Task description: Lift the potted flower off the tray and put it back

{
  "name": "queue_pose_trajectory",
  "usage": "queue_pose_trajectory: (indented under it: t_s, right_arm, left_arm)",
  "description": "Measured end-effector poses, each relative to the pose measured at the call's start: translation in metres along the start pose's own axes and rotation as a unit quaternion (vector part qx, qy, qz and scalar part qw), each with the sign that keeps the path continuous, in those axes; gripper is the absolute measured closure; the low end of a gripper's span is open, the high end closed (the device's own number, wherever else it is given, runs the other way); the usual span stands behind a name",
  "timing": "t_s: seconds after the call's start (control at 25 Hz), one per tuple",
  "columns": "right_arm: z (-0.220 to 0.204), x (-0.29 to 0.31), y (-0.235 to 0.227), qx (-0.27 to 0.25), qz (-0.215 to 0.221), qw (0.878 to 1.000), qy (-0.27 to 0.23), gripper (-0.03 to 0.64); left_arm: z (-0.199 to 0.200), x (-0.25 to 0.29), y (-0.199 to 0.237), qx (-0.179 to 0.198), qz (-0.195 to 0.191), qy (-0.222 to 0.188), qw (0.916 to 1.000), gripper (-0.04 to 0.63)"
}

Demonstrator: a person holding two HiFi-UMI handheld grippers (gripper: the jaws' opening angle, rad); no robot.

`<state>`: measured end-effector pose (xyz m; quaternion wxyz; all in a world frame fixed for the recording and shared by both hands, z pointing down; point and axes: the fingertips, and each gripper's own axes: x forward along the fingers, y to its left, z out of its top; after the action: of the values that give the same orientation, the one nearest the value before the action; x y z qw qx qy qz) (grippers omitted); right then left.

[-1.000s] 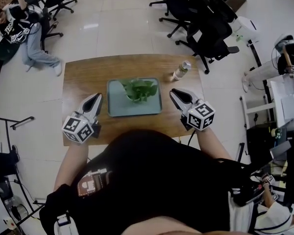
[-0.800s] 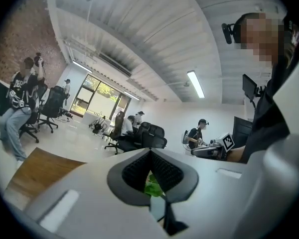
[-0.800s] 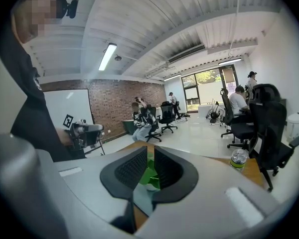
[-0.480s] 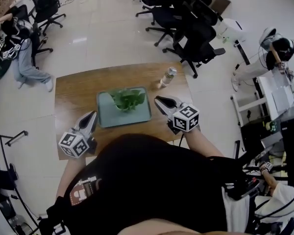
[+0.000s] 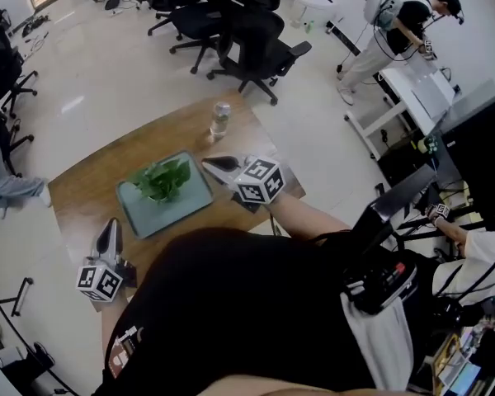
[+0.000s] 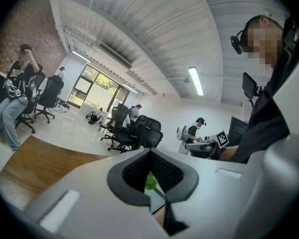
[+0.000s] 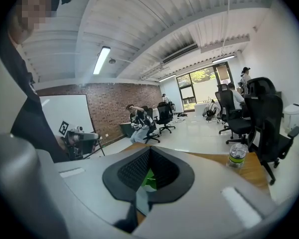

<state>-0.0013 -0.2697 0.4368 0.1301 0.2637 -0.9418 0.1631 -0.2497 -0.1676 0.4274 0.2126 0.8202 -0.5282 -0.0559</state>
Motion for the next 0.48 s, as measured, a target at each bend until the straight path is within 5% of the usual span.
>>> queue_pose_trajectory:
  t_s: [0.48]
  right_arm:
    - [-0.0034, -0.0077, -0.0075, -0.011, -0.006, 1.0, 0.002, 0.604]
  left_arm:
    - [-0.0095, 0.0101, -0.0044, 0.004, -0.009, 0.001, 0.9999, 0.595]
